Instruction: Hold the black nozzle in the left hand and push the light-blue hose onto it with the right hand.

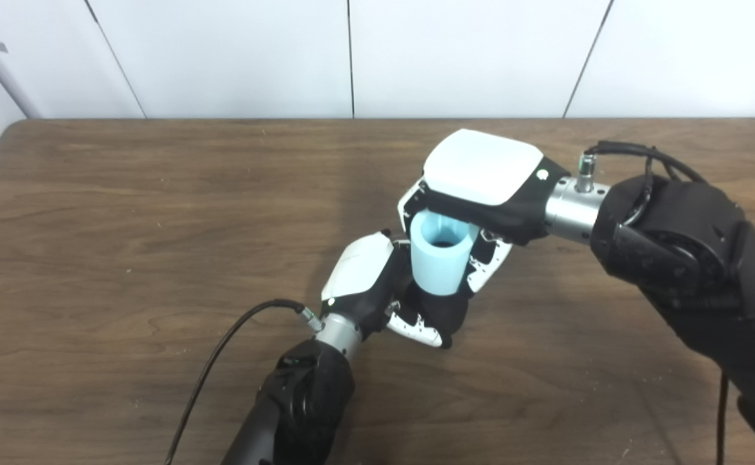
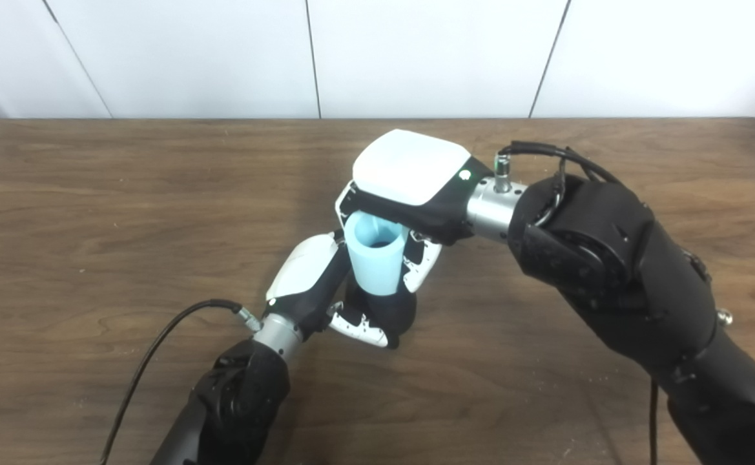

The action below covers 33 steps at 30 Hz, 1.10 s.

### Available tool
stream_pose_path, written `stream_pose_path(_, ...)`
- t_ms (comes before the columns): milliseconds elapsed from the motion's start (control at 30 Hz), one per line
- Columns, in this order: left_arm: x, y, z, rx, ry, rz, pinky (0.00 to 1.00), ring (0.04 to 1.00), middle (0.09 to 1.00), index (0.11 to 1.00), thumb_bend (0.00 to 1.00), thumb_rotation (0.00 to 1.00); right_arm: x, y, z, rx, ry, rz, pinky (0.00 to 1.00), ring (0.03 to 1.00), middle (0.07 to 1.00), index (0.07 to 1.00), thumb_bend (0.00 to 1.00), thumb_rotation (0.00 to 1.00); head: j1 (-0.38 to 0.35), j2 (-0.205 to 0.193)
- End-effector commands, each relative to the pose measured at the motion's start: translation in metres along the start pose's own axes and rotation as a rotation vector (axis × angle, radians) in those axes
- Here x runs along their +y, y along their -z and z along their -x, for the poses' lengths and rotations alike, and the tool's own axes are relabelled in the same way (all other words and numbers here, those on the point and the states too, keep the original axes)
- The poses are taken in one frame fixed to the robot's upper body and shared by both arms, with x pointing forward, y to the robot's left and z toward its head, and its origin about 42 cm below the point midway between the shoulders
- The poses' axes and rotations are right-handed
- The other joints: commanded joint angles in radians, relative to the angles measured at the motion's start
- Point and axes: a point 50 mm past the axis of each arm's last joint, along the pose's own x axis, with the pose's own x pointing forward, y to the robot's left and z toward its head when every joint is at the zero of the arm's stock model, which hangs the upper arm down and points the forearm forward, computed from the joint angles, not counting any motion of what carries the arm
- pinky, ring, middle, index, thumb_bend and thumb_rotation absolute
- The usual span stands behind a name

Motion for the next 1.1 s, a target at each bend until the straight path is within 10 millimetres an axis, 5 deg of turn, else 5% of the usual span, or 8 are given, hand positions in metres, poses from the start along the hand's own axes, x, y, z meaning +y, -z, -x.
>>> stream_pose_path(0, -0.033, 0.014, 0.008, 0.081, 0.189, 0.046, 1.0, 0.685, 0.509, 0.473, 0.52, 0.0, -0.003, 0.003, 0.002, -0.004, -0.036, 0.041, 0.75, 0.42, 0.511, 0.479, 0.52, 0.0, 0.0, 0.001)
stream_pose_path(400, -0.035, 0.014, 0.007, 0.087, 0.186, 0.046, 1.0, 0.68, 0.511, 0.472, 0.52, 0.0, 0.007, 0.005, 0.002, 0.024, -0.004, -0.038, 0.75, 0.435, 0.532, 0.483, 0.52, 0.0, -0.001, 0.0)
stream_pose_path(433, -0.035, 0.015, 0.007, 0.087, 0.186, 0.046, 1.0, 0.68, 0.511, 0.472, 0.52, 0.0, 0.008, 0.005, 0.002, 0.025, 0.001, -0.039, 0.75, 0.545, 0.606, 0.49, 0.52, 0.06, -0.002, 0.0)
stream_pose_path(500, -0.035, 0.015, 0.007, 0.088, 0.186, 0.044, 1.0, 0.68, 0.512, 0.471, 0.52, 0.0, 0.007, 0.005, 0.003, 0.029, 0.011, -0.036, 0.75, 0.678, 0.697, 0.631, 0.79, 0.05, -0.003, -0.001)
stream_pose_path(633, -0.034, 0.016, 0.006, 0.091, 0.185, 0.035, 1.0, 0.68, 0.513, 0.47, 0.52, 0.0, 0.003, 0.006, 0.003, 0.034, 0.025, -0.024, 0.76, 0.874, 0.859, 0.783, 0.97, 0.19, -0.004, -0.001)
stream_pose_path(1067, -0.034, 0.015, 0.005, 0.102, 0.18, 0.045, 1.0, 0.67, 0.512, 0.471, 0.52, 0.0, -0.002, 0.013, 0.008, 0.055, 0.081, -0.042, 0.81, 0.95, 0.947, 0.849, 1.0, 0.27, -0.002, 0.001)
